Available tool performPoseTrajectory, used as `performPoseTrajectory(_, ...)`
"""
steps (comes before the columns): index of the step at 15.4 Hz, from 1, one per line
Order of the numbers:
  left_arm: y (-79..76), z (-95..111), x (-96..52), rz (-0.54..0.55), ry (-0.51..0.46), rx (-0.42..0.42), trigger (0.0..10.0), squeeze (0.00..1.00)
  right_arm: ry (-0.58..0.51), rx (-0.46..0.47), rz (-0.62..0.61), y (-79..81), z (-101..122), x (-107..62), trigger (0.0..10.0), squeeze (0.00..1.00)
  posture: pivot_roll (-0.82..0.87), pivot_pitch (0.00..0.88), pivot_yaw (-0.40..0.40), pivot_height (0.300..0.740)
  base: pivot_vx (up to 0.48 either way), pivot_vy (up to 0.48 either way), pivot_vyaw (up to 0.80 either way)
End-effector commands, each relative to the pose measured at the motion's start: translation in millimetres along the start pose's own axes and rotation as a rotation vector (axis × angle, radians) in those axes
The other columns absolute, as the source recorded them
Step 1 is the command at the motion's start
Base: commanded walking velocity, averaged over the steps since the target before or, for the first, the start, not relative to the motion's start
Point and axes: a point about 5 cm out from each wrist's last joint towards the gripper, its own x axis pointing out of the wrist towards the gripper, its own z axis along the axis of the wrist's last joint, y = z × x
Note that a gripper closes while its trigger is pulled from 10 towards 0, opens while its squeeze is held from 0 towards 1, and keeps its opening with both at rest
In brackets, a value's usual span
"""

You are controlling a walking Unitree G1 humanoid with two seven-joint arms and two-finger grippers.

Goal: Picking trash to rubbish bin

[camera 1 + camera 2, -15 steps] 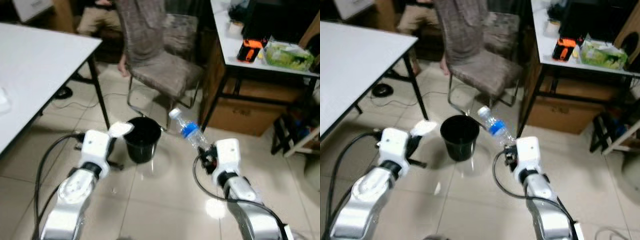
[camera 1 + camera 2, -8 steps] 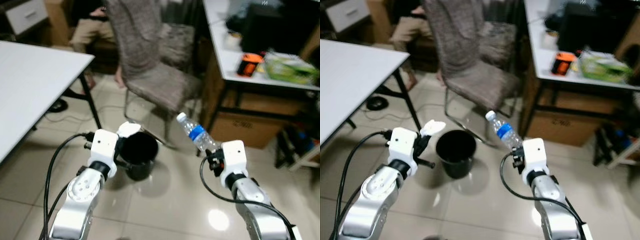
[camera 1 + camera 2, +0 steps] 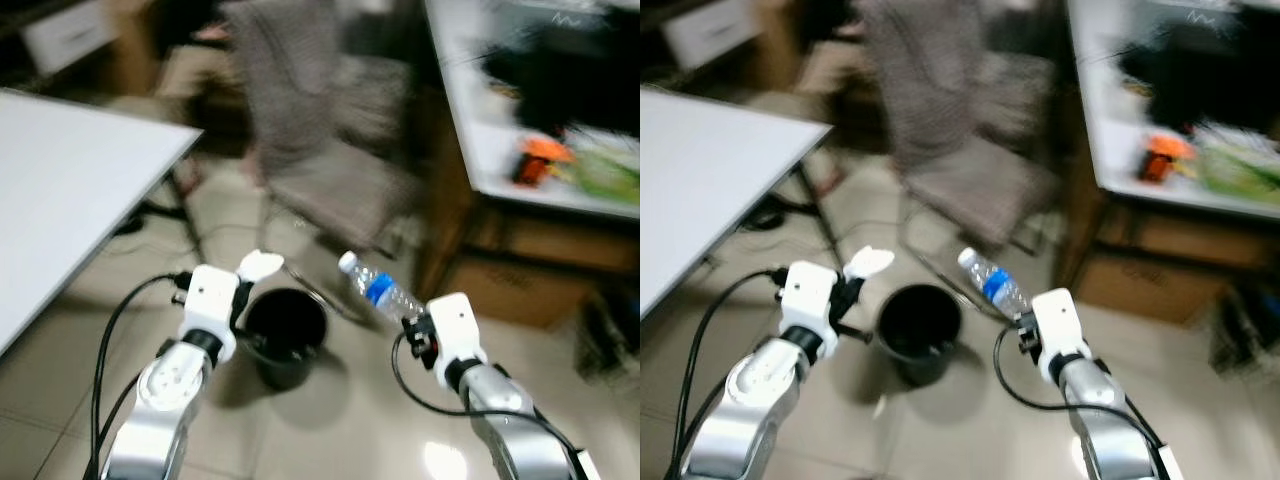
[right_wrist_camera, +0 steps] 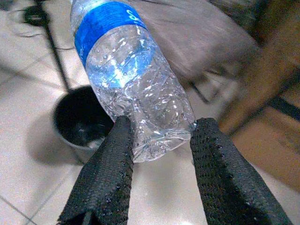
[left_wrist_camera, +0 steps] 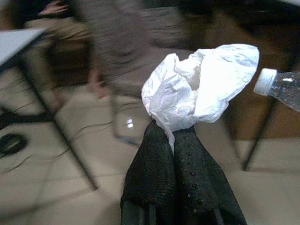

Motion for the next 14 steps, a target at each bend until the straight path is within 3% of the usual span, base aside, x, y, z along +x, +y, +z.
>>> performPoseTrajectory(1,7.8,-9.3,-4.6,0.024,0.038,0.008,10.0,0.00,-0.007,-0.013,0.026,7.2,1.1,2.5,10.0,0.00,-0.01,0.079,-0.044,0.740,0.461,0.000,0.80)
performPoseTrajectory(2,9.3,-11.2,-6.6,0.030,0.046,0.008,10.0,0.00,0.007,0.029,0.007,4.6,-3.2,3.1,10.0,0.00,-0.01,0.081,-0.045,0.740,0.454,0.000,0.00)
performPoseTrajectory(6,7.8,-13.4,-6.6,0.020,0.054,0.012,10.0,0.00,0.032,0.021,0.004,2.4,-9.0,5.2,10.0,0.00,-0.02,0.084,-0.044,0.740,0.450,0.000,0.00)
performPoseTrajectory(14,1.5,-16.2,-4.4,-0.041,0.065,0.025,10.0,0.00,0.119,-0.061,0.059,1.2,-21.8,22.6,10.0,0.00,-0.03,0.120,-0.025,0.740,0.431,0.000,0.00)
